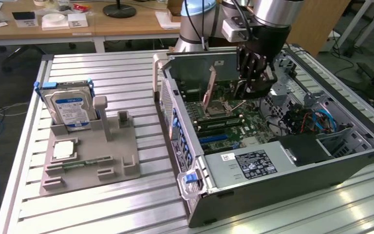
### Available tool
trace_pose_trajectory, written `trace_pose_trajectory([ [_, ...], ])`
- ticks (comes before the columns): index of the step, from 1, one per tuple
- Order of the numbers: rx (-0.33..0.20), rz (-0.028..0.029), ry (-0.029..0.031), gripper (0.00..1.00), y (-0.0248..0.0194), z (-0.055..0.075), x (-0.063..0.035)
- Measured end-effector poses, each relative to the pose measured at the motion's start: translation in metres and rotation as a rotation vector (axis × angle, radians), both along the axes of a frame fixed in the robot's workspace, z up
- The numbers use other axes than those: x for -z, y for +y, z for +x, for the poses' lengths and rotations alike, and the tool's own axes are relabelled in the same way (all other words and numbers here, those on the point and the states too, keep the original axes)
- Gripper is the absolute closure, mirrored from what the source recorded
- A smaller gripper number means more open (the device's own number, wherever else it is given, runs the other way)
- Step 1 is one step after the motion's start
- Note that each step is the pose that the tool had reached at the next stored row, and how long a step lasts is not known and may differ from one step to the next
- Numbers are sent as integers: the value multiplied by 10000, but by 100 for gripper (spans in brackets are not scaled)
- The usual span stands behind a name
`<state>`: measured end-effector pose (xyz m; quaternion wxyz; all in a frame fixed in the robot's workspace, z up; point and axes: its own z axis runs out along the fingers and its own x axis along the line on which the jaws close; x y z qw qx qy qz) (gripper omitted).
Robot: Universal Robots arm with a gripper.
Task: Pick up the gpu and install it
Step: 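Insert the gpu into the slot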
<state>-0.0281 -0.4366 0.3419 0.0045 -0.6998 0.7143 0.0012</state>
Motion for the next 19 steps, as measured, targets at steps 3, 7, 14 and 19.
trace_pose_trajectory([
  [3, -3, -1, 0, 72, -1, -1, 23],
  [7, -2, -1, 0, 72, -1, -50, 85],
  [14, -2, 5, -1, 72, -22, -57, 189],
  [19, -2, 7, -1, 72, -22, -56, 193],
])
